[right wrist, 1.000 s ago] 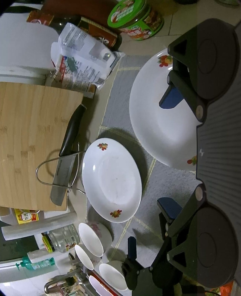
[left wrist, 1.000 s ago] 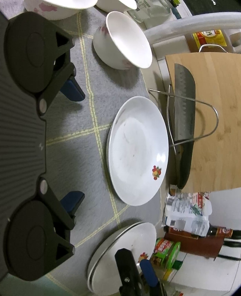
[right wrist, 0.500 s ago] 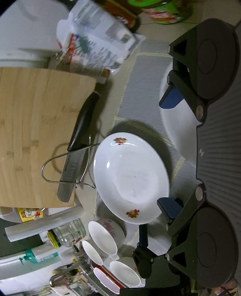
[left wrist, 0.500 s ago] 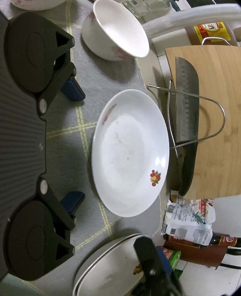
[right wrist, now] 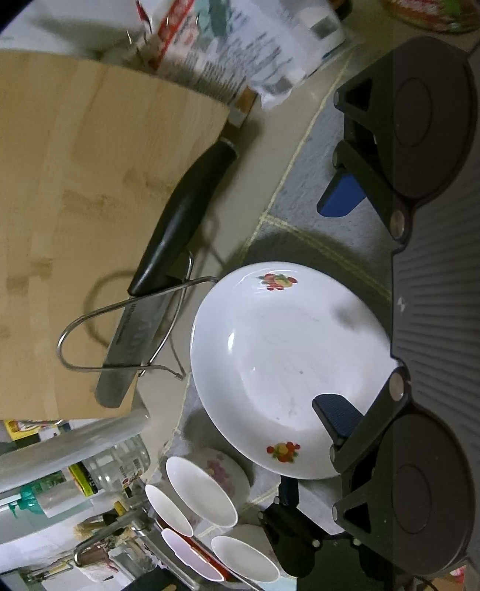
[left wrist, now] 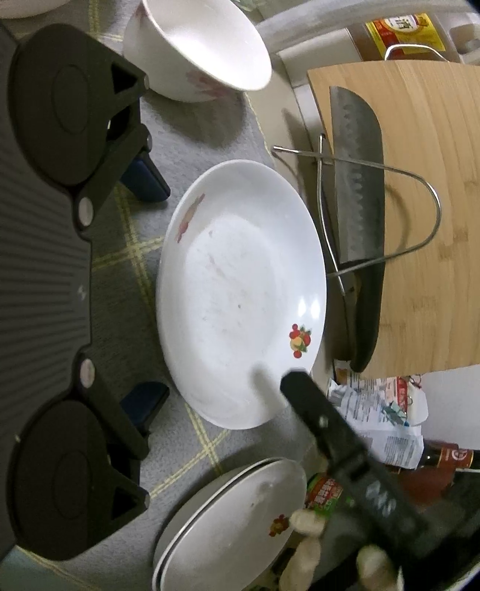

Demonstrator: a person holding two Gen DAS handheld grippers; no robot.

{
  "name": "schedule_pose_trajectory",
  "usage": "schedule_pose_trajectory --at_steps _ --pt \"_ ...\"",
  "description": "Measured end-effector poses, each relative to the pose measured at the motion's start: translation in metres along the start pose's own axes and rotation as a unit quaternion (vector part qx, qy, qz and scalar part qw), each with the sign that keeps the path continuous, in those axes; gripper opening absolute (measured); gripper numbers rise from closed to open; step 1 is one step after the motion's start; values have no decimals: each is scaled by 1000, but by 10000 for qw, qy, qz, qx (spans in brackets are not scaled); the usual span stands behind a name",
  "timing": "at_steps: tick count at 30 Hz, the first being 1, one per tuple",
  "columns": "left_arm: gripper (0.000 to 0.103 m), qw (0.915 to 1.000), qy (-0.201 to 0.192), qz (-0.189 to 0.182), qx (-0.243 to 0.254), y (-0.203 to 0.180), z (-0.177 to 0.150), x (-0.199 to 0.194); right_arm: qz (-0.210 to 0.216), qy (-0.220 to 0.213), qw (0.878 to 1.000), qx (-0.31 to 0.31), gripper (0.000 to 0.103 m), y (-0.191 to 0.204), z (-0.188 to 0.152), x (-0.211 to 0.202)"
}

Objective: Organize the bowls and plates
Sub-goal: 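Move both tools to the rim of the white plate by the knife rack, then close the right tool on the plate rim while the left tool grips the opposite rim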

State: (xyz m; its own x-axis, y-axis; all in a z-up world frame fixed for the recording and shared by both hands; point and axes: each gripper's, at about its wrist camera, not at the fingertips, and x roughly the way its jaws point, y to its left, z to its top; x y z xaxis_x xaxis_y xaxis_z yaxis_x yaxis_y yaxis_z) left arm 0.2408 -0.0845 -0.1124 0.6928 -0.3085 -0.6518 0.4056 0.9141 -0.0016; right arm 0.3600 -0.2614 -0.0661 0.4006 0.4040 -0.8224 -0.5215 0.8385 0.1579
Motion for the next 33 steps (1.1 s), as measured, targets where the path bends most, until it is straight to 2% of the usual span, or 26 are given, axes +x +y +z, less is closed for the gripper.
schedule_pose_trajectory --at_steps 12,28,33 --pt "103 9991 -116 -304 282 5 1 5 737 660 9951 87 103 -14 23 44" --pt "103 9974 -158 -517 481 12 1 3 1009 484 9937 -51 103 -14 47 63" --pt "103 9972 -173 -482 552 13 2 3 1112 473 9927 -22 103 -14 50 66"
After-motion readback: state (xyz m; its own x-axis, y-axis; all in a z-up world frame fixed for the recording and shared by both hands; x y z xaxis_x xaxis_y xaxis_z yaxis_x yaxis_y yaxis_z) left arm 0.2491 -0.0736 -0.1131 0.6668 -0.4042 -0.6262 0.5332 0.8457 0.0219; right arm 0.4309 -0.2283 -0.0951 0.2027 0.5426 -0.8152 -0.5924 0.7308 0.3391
